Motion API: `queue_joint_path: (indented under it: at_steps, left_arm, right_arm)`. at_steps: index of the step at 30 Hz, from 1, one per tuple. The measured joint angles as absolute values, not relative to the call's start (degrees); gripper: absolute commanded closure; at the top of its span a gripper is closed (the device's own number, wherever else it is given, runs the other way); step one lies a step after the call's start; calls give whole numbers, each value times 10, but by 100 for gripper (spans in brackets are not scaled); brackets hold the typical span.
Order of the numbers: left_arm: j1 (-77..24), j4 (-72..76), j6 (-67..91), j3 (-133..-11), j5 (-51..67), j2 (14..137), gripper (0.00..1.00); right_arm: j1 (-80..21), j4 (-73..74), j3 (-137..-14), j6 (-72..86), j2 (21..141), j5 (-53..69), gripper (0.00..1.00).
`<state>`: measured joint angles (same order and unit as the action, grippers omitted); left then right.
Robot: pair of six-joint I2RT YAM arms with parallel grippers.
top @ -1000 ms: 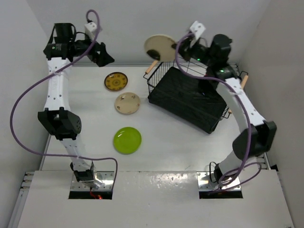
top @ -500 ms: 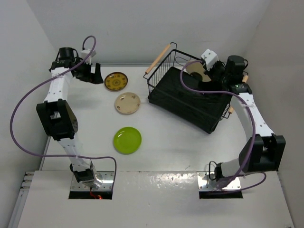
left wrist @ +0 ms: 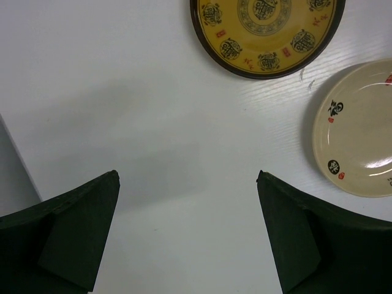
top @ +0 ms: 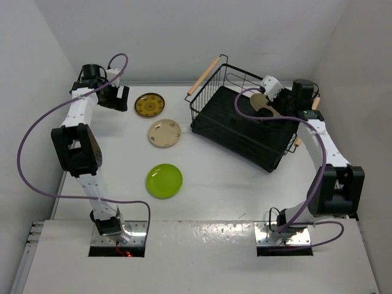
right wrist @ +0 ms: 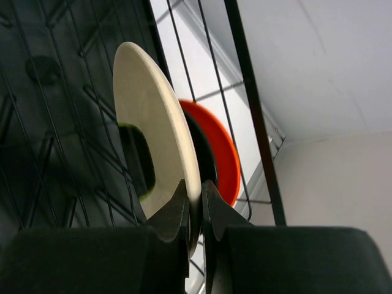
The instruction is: Load the plates into the dish rack
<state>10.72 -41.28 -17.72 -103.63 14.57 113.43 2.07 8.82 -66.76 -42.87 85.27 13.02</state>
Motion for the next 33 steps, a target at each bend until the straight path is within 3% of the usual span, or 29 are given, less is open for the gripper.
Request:
queue_joint_path:
  at_steps: [33]
  left_arm:
    - [88, -406, -179, -1064, 109, 1171, 0]
  right_arm:
    - [70, 82, -635, -382, 908, 150, 100]
